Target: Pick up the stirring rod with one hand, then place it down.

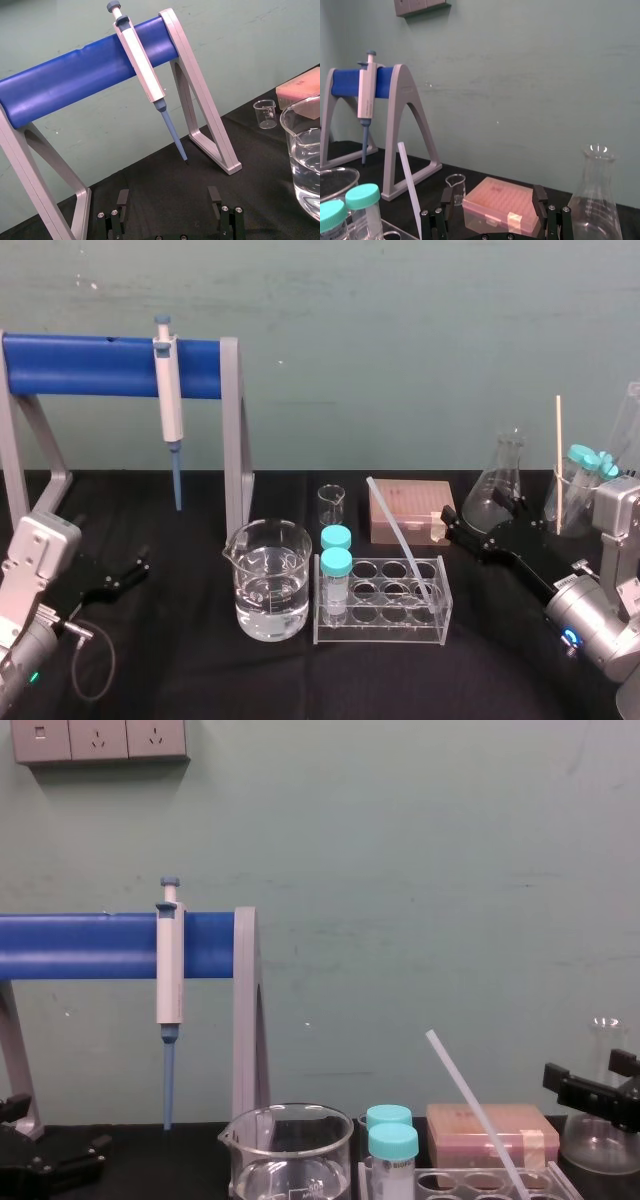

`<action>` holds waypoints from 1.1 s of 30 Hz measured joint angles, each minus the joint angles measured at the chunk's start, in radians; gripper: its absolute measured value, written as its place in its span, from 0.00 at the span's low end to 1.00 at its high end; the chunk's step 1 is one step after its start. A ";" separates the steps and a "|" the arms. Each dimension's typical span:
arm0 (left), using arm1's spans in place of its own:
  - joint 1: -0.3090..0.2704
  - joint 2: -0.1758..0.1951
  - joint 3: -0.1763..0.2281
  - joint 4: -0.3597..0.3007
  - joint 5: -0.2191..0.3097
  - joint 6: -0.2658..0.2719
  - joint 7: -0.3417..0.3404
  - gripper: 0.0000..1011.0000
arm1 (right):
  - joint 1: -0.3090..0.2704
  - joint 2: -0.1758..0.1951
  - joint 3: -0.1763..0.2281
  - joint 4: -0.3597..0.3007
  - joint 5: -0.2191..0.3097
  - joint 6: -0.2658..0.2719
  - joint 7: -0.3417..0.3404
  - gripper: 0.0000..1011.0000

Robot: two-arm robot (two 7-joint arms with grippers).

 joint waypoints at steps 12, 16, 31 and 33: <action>0.000 0.000 0.000 0.000 0.000 0.000 0.000 0.99 | -0.002 0.001 0.000 -0.002 -0.007 0.006 -0.005 0.99; 0.000 0.000 0.000 0.000 0.000 0.000 0.000 0.99 | -0.002 0.001 0.000 -0.003 -0.006 0.006 -0.005 0.99; 0.000 0.000 0.000 0.000 0.000 0.000 0.000 0.99 | -0.002 0.001 0.000 -0.003 -0.005 0.005 -0.005 0.99; 0.000 0.000 0.000 0.000 0.000 0.000 0.000 0.99 | -0.002 0.001 0.000 -0.003 -0.004 0.005 -0.005 0.99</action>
